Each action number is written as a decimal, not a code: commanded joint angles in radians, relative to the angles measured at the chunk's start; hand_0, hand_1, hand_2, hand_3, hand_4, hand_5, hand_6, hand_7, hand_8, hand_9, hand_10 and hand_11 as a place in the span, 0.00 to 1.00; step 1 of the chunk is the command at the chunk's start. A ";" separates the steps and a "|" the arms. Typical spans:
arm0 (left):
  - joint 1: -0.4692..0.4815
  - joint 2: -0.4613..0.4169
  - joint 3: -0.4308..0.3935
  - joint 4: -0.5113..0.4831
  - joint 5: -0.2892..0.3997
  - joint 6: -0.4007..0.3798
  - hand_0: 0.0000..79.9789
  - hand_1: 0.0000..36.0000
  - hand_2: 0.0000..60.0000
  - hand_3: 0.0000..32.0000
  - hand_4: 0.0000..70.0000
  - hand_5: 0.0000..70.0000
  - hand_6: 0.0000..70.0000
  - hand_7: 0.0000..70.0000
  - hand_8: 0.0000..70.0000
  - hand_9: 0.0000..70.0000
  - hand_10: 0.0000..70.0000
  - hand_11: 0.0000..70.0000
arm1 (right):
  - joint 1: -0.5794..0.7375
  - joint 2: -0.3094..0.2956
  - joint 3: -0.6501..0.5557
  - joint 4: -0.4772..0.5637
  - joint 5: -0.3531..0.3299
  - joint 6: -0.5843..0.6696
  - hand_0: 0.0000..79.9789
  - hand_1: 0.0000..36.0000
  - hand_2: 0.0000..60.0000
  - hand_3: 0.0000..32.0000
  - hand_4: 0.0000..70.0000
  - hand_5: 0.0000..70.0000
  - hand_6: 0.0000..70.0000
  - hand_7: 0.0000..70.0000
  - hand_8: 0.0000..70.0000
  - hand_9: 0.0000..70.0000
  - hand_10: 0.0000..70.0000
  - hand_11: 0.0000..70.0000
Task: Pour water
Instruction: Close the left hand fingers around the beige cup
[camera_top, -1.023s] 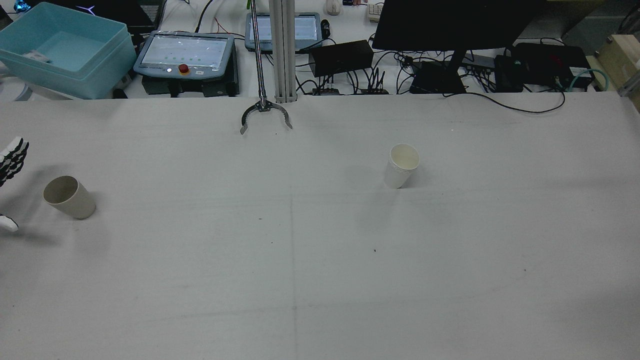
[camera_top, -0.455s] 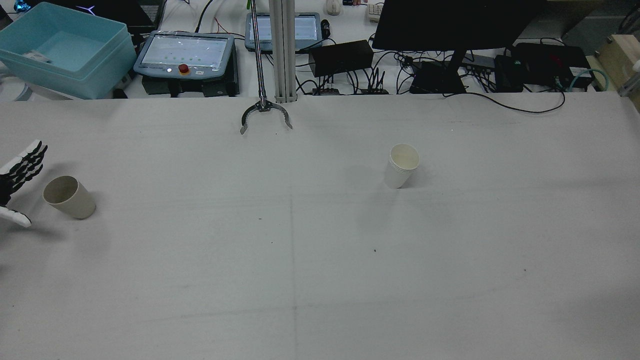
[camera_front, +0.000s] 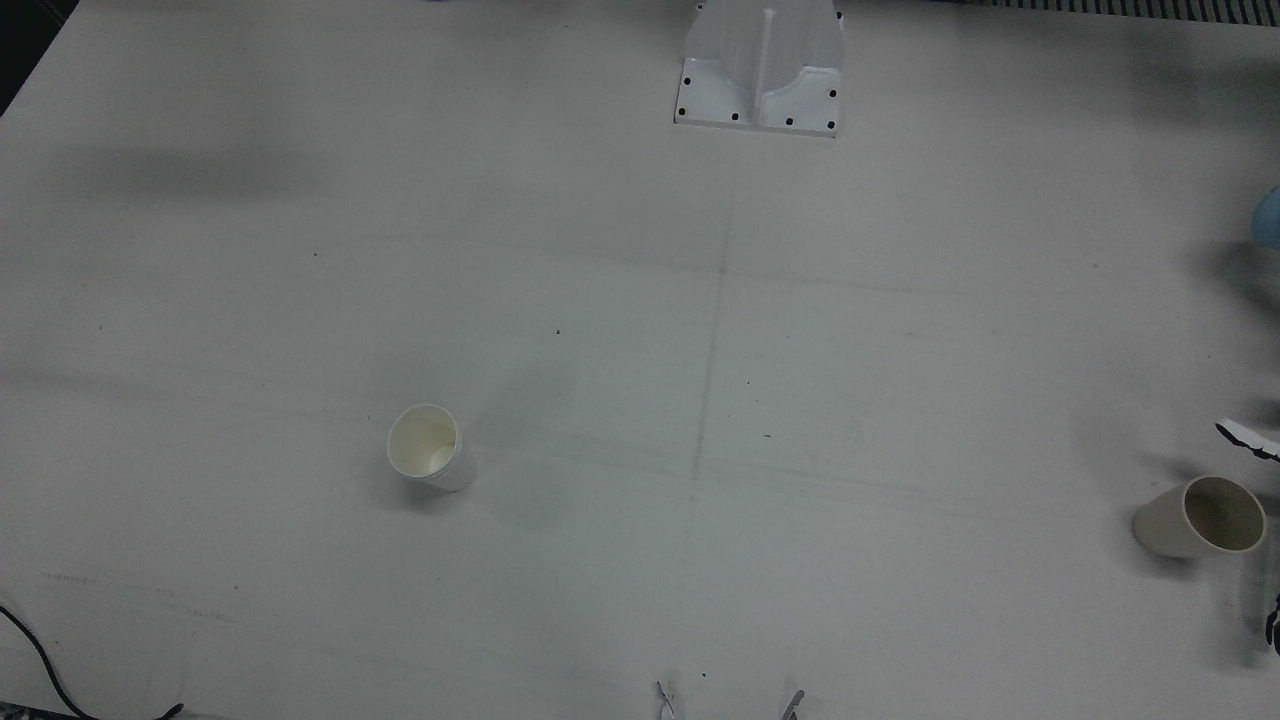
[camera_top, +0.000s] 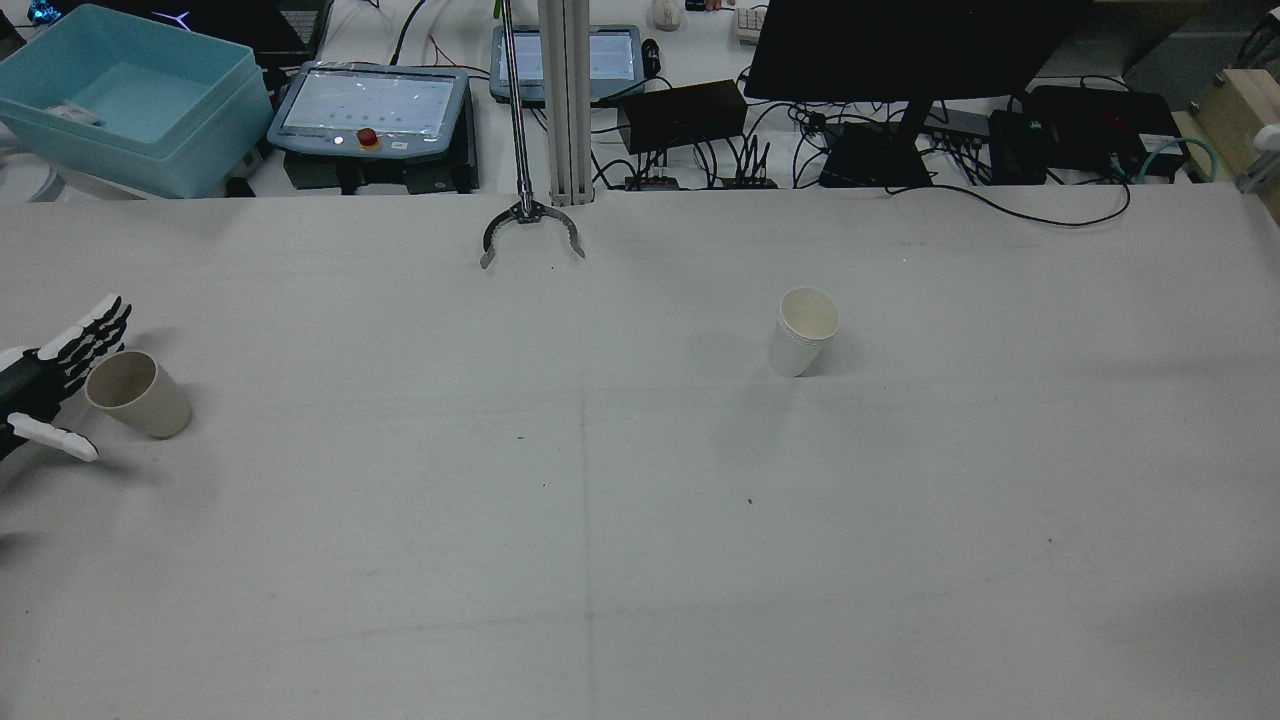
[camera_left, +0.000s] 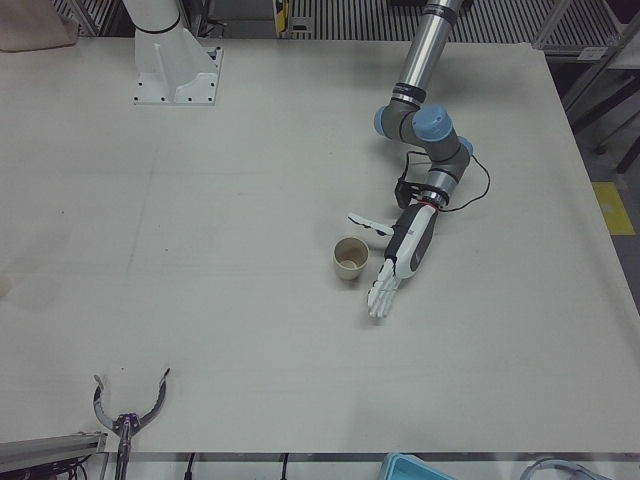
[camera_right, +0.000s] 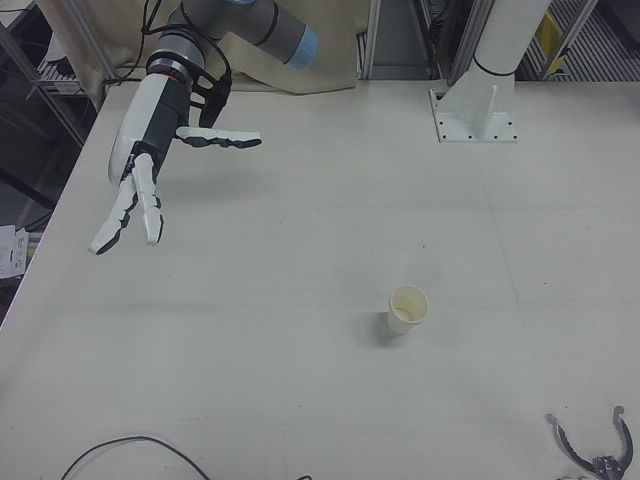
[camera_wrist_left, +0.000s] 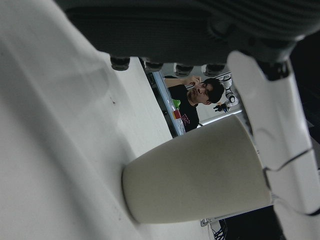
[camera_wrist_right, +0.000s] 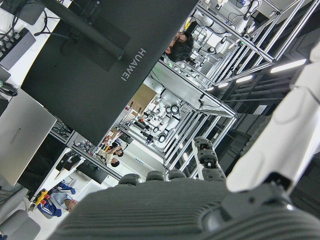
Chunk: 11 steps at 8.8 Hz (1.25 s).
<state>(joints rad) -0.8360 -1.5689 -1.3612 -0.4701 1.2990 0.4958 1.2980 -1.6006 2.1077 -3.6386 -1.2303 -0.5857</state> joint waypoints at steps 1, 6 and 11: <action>0.005 -0.023 -0.007 0.024 0.000 0.000 0.65 0.48 0.00 0.32 0.05 0.00 0.00 0.03 0.00 0.01 0.02 0.06 | 0.000 0.001 0.000 0.000 0.000 0.000 0.52 0.20 0.03 0.00 0.03 0.05 0.00 0.00 0.00 0.00 0.00 0.00; 0.008 -0.043 -0.013 0.059 0.006 0.001 0.74 0.67 0.03 0.00 0.11 0.02 0.00 0.03 0.00 0.02 0.02 0.07 | -0.003 -0.001 -0.003 0.000 0.000 -0.002 0.51 0.19 0.03 0.00 0.04 0.04 0.00 0.00 0.00 0.00 0.00 0.00; 0.006 -0.063 -0.107 0.203 0.006 0.000 0.76 0.67 0.13 0.00 0.44 0.60 0.01 0.08 0.01 0.02 0.05 0.10 | -0.008 -0.002 -0.003 0.000 0.000 -0.009 0.50 0.18 0.02 0.00 0.04 0.04 0.00 0.00 0.00 0.00 0.00 0.00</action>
<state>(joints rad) -0.8283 -1.6282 -1.3996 -0.3572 1.3064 0.4927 1.2926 -1.6026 2.1047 -3.6386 -1.2303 -0.5928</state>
